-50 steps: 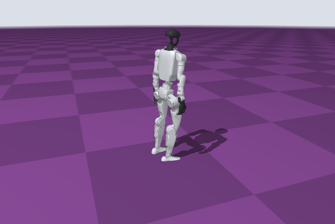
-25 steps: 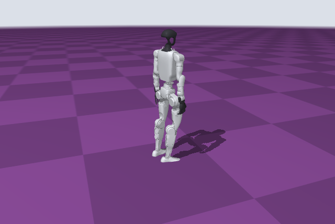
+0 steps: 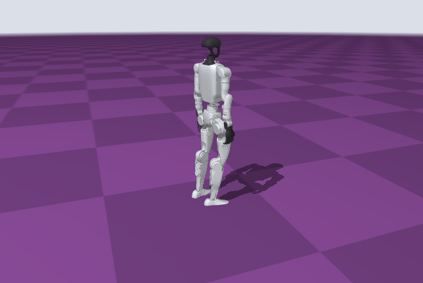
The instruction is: Walk run
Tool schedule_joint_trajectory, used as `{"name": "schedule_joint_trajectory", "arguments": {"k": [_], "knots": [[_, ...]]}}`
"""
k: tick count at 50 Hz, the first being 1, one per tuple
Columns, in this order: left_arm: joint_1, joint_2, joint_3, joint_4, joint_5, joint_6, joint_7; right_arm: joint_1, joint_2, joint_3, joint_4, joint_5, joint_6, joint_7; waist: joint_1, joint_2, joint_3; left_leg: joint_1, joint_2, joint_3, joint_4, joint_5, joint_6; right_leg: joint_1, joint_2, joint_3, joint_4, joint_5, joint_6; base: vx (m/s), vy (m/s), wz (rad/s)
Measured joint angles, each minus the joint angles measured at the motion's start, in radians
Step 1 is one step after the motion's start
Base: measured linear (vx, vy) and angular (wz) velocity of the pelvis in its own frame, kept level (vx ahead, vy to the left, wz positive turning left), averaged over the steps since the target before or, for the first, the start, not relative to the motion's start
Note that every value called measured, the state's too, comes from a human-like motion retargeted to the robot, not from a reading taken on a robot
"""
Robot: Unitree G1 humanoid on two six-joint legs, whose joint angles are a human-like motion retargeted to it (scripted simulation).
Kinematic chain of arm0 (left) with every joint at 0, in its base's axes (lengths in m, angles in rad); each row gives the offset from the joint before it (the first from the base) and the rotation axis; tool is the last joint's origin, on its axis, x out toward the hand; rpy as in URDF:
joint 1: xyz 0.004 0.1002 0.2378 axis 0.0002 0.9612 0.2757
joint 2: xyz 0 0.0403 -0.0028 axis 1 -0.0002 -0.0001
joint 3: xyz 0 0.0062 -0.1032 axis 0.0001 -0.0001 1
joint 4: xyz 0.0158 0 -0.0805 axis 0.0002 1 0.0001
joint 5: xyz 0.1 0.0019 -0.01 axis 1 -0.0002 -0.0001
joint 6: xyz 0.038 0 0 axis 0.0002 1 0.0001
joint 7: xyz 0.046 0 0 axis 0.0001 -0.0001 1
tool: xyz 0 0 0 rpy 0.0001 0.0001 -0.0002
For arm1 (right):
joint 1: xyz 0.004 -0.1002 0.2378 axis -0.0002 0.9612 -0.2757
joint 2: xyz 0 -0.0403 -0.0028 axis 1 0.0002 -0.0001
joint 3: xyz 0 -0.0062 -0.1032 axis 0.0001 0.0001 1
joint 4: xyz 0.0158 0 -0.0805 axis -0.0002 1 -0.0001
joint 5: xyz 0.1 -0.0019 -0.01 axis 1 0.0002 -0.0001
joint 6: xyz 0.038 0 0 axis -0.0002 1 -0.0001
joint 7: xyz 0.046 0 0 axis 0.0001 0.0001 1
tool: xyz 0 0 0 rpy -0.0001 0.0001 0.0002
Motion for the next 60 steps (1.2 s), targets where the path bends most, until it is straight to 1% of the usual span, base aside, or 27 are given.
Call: {"name": "schedule_joint_trajectory", "arguments": {"k": [7, 11, 15, 27, 39, 60], "knots": [[0.002, 0.012, -0.013, -0.013, 0.042, -0.006, -0.016, -0.002, -0.002, 0.007, 0.003, -0.005, 0.001, -0.001, -0.001, -0.003, 0.004, -0.007, -0.001, -0.001, 0.002, 0.0, 0.003, -0.009, -0.001, 0.002, 0.001, 0.001, -0.002, 0.0, 0.0, 0.0], [0.005, 0.013, -0.016, -0.017, 0.052, -0.032, 0.026, -0.004, -0.003, 0.014, 0.007, -0.011, 0.003, 0.001, -0.002, -0.005, 0.007, -0.013, -0.001, -0.001, 0.004, -0.001, 0.004, -0.014, -0.001, 0.003, 0.002, 0.001, -0.002, 0.0, 0.0, 0.0], [0.006, 0.012, -0.019, -0.014, 0.06, -0.04, 0.055, -0.006, -0.003, 0.02, 0.008, -0.014, 0.003, 0.001, -0.003, -0.006, 0.011, -0.019, -0.002, -0.003, 0.005, 0.0, 0.005, -0.02, -0.001, 0.003, 0.003, 0.001, -0.003, 0.0, 0.0, 0.0], [0.004, 0.019, -0.026, -0.009, 0.086, -0.024, 0.011, -0.005, -0.005, 0.02, 0.009, -0.015, 0.0, 0.003, -0.004, -0.009, 0.014, -0.041, 0.0, -0.006, 0.005, 0.006, 0.004, -0.041, -0.003, 0.002, 0.004, 0.005, -0.005, 0.0, 0.0, 0.0], [0.004, 0.022, -0.036, -0.01, 0.102, -0.013, -0.002, -0.005, -0.01, 0.019, 0.012, -0.017, 0.003, 0.002, -0.004, -0.01, 0.013, -0.052, -0.001, -0.01, 0.008, 0.007, 0.005, -0.052, -0.004, 0.004, 0.004, 0.007, -0.007, 0.0, 0.0, 0.0], [-0.006, 0.029, -0.052, -0.014, 0.116, -0.018, 0.011, -0.009, -0.012, 0.019, 0.011, -0.008, -0.002, 0.009, -0.005, -0.009, 0.008, -0.068, 0.0, -0.01, 0.011, 0.008, 0.006, -0.067, -0.001, 0.008, 0.004, 0.009, -0.009, 0.0, 0.0, 0.0]]}}
